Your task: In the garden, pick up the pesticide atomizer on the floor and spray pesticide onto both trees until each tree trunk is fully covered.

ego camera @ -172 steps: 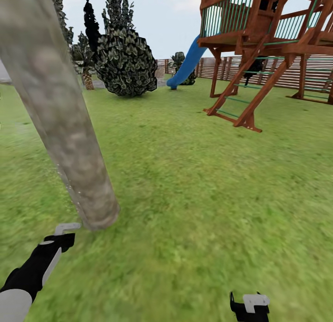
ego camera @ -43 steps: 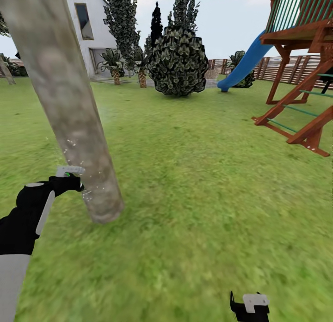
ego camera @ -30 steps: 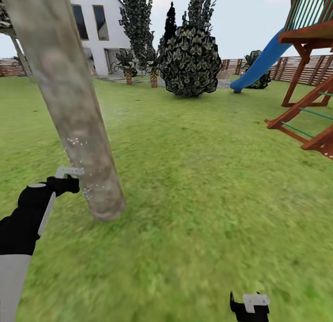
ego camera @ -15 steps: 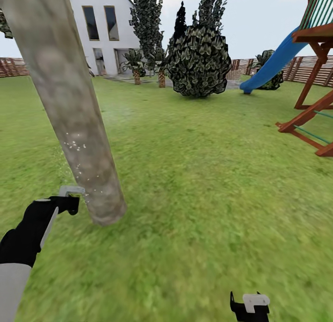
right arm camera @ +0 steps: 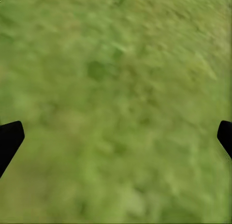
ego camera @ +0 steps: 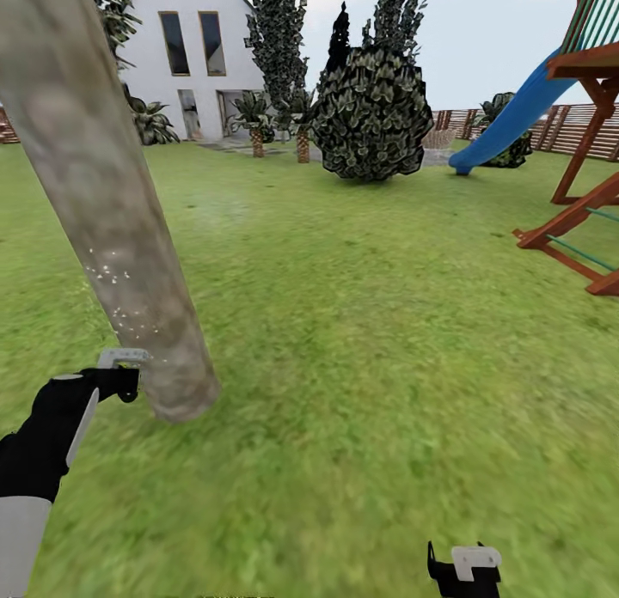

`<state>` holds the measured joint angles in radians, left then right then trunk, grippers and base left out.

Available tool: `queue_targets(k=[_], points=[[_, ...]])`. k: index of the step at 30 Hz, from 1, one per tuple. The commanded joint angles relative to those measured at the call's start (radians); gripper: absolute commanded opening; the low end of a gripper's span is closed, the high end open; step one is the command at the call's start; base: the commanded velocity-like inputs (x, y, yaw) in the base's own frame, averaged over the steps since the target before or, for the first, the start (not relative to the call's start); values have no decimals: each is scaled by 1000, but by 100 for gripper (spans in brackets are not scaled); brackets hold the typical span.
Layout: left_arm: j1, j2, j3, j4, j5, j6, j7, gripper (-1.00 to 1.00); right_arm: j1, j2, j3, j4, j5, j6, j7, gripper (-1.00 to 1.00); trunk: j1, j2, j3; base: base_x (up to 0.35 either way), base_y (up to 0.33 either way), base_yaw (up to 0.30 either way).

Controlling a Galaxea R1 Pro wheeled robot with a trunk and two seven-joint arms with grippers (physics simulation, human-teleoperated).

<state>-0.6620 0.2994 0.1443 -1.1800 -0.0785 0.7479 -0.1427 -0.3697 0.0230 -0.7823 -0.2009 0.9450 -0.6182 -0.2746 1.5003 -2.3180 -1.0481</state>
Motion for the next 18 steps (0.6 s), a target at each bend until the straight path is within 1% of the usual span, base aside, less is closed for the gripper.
queue_targets(k=[1,4,8,10,16,18], points=[[0,0,4,-1,2,-1,0,-100,0,0,0,0,0,0,0,100,0,0,0,1,-273,262],[0,-2,7,-2,2,-1,1,-100,0,0,0,0,0,0,0,100,0,0,0,0,-273,274],[-2,-6,1,-3,1,-1,3,-100,0,0,1,1,0,0,0,100,0,0,0,13,-273,272],[-2,-6,2,-3,-1,-1,3,-100,0,0,0,1,0,0,0,100,0,0,0,113,-268,82],[-2,-6,3,-3,-1,-1,2,-100,0,0,0,0,0,0,0,100,0,0,0,213,-204,6],[-2,-6,3,-32,-1,0,4,-100,0,0,0,0,0,0,0,100,0,0,0,50,-231,0]])
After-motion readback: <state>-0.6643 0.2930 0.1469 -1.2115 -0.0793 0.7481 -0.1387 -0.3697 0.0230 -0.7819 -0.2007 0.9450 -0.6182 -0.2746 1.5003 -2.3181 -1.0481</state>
